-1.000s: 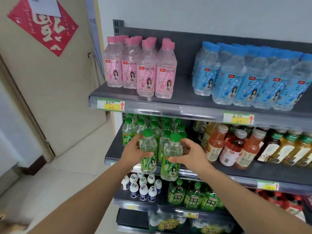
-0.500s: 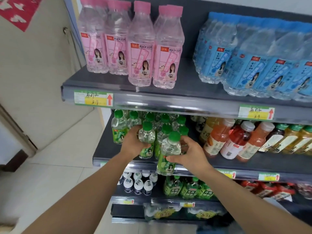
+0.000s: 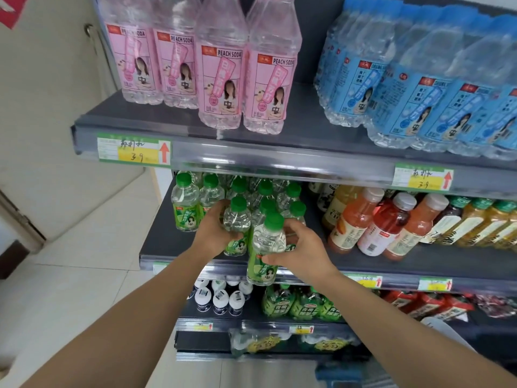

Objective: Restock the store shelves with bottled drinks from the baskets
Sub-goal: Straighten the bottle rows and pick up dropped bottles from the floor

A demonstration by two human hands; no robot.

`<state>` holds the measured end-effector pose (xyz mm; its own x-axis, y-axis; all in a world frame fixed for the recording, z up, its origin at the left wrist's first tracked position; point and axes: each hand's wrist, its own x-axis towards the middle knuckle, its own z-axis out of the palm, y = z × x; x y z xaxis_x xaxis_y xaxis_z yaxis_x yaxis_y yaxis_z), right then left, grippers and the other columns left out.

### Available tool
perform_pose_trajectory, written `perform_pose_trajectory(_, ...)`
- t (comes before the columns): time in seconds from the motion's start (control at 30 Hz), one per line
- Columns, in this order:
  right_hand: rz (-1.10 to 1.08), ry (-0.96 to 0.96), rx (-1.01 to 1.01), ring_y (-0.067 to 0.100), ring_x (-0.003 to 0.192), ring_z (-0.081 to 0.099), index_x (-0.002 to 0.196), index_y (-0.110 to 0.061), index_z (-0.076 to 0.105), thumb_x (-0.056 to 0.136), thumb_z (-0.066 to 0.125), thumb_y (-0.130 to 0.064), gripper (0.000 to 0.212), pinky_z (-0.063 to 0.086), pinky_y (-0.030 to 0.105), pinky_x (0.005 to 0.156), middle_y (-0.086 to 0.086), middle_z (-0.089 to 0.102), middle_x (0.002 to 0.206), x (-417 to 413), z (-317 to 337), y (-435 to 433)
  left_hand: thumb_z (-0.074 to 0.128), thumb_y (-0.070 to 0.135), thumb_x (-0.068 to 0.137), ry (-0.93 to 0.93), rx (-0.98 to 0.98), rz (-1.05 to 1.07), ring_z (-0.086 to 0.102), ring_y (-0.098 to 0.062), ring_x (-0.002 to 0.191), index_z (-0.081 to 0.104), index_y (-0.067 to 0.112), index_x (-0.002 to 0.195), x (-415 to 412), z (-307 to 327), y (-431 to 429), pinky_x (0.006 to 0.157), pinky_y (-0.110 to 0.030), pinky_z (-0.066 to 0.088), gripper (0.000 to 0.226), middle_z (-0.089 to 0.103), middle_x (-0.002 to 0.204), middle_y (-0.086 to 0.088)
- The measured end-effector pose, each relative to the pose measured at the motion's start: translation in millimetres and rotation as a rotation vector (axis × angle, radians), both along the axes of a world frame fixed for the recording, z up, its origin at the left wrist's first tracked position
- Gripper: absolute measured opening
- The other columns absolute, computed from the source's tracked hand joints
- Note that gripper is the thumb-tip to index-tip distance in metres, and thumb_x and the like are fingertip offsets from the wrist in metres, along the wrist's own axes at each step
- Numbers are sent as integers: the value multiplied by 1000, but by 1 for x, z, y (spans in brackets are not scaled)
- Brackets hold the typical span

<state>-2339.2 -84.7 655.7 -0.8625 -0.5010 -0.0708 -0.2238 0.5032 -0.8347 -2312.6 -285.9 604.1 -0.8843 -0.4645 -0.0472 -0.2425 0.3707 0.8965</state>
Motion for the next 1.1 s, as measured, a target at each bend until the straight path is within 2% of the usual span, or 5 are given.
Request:
perform_pose_trajectory(0.17, 23, 15, 0, -8, 80, 52, 120, -20, 59, 63, 89, -13, 65, 40, 3, 65, -25, 53, 91, 5, -1, -11, 84, 4, 64, -10, 24, -9, 48, -23, 121, 34, 20, 142, 7, -1, -5, 98, -39, 46, 94, 49, 133, -8)
perform_pose_trajectory(0.3, 57, 28, -4, 1, 86, 53, 125, -15, 57, 64, 89, -13, 70, 43, 12, 77, -18, 54, 95, 10, 0, -32, 59, -13, 74, 70, -56, 69, 52, -17, 100, 58, 15, 118, 27, 5, -11, 75, -16, 44, 52, 54, 110, -8)
perform_pose_trajectory(0.4, 85, 63, -3, 11, 99, 60, 124, -15, 59, 60, 91, -16, 72, 50, 28, 92, -7, 62, 110, 15, -1, -53, 58, -2, 73, 140, 226, 93, 58, -13, 82, 69, 23, 89, 45, 19, -17, 77, -25, 45, 32, 65, 83, 3)
perform_pose_trajectory(0.57, 100, 103, 7, 13, 97, 63, 122, -16, 58, 61, 90, -18, 69, 53, 35, 90, -6, 66, 109, 22, -4, -86, 57, 30, 71, 174, 419, 15, 64, -15, 91, 71, 21, 96, 63, 46, -25, 83, -34, 51, 30, 71, 98, 0)
perform_pose_trajectory(1.1, 95, 333, 176, 15, 77, 60, 102, -15, 58, 78, 79, -26, 34, 53, 32, 69, -3, 61, 87, 23, -34, -92, 81, 16, 74, 147, 34, 44, 60, -14, 92, 71, 24, 105, 46, 24, -57, 89, -33, 49, 33, 71, 103, 0)
